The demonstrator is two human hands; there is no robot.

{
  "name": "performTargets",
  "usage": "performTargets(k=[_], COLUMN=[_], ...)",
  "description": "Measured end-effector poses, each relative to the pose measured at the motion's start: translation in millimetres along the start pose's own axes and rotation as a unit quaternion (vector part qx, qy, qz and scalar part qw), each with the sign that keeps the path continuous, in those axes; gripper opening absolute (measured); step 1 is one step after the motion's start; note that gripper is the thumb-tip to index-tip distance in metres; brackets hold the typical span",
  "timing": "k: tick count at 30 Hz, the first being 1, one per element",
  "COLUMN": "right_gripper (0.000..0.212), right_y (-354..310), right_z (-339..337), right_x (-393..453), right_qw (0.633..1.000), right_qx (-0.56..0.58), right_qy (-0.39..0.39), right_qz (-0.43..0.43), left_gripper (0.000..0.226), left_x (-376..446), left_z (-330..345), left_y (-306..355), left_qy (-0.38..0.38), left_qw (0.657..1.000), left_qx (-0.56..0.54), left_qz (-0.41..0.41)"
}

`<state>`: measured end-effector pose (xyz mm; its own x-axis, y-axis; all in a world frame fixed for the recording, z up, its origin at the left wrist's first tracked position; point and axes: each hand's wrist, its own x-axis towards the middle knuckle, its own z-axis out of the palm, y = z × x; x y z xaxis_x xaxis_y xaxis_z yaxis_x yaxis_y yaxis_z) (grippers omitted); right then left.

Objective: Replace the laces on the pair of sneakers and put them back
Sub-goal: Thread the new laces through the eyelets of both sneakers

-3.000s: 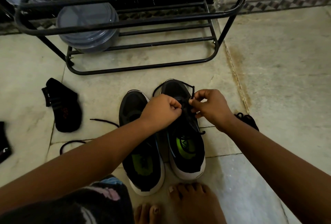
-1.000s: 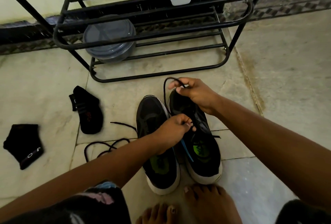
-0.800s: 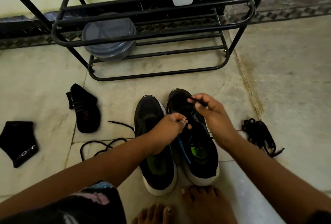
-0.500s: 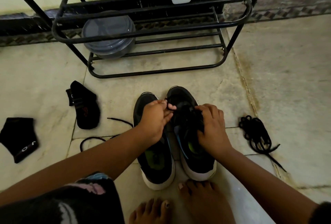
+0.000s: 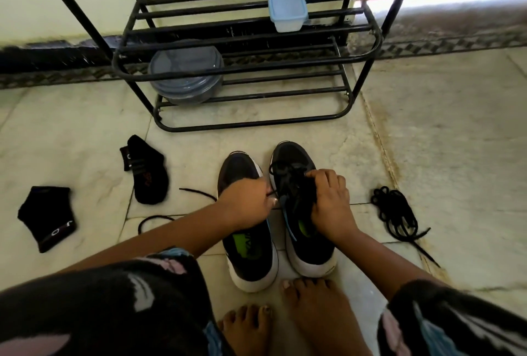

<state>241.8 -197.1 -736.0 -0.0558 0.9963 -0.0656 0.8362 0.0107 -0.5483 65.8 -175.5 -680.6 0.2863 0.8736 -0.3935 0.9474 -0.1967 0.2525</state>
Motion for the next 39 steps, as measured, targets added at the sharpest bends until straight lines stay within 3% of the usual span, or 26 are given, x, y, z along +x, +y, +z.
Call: performTargets(k=[2,4,7,9,11,12,14,15,16,17,18,20,21,23,25,28,35,39], right_gripper=[0.060,0.065,0.071,0.073,0.072,0.072,0.071,0.070,0.070,0.069,0.068,0.066,0.066,0.066,0.064,0.063,0.065,0.066], right_y=[0,0,-2,-3,-2,-2,-1,-1,0,1,2,4,5,6,6,8,8,9], right_z=[-3,-6,-8,-7,-6,-5,-3,-2,-1,0,0,1,2,3,4,5,6,6], right_x=[-1,-2,-1,1,2,3,4,4,4,4,4,4,4,5,6,6,8,8], right_qw=[1.000,0.999,0.999,0.999,0.999,0.999,0.999,1.000,1.000,0.999,0.999,0.999,0.999,0.999,0.999,0.999,0.999,1.000], right_qx=[-0.001,-0.001,-0.001,-0.001,0.002,0.006,0.014,0.018,0.022,0.027,0.030,0.034,0.033,0.031,0.032,0.033,0.035,0.028], right_qy=[-0.005,-0.007,-0.025,-0.034,-0.031,-0.026,-0.017,-0.013,-0.009,-0.006,-0.003,0.002,0.003,0.003,0.006,0.010,-0.005,-0.008], right_qz=[0.021,0.042,0.041,0.031,0.027,0.026,0.024,0.023,0.021,0.021,0.020,0.016,0.014,0.008,0.002,0.001,-0.005,-0.007], left_gripper=[0.022,0.021,0.025,0.028,0.031,0.032,0.031,0.030,0.029,0.029,0.029,0.030,0.032,0.037,0.044,0.045,0.035,0.031], left_x=[0,2,5,10,15,16,16,16,17,18,19,19,19,17,16,21,24,23], left_z=[-4,-8,-13,-14,-17,-22,-33,-38,-40,-41,-40,-31,-23,-12,-9,-15,-22,-22], left_y=[-2,-2,3,8,17,22,32,33,30,27,23,13,9,4,6,1,-13,-15], left_qy=[0.016,0.092,0.210,0.227,0.224,0.217,0.189,0.183,0.178,0.175,0.177,0.170,0.157,0.112,0.064,0.048,0.022,0.049], left_qw=[0.999,0.986,0.943,0.901,0.821,0.756,0.589,0.542,0.538,0.573,0.642,0.825,0.892,0.964,0.989,0.997,0.997,0.995], left_qx=[-0.037,-0.137,-0.257,-0.364,-0.515,-0.607,-0.776,-0.812,-0.815,-0.792,-0.736,-0.532,-0.419,-0.241,-0.132,-0.052,0.040,0.058], left_qz=[0.010,-0.009,-0.038,-0.067,-0.097,-0.114,-0.122,-0.119,-0.119,-0.122,-0.120,-0.087,-0.062,-0.009,0.017,0.001,-0.069,-0.061])
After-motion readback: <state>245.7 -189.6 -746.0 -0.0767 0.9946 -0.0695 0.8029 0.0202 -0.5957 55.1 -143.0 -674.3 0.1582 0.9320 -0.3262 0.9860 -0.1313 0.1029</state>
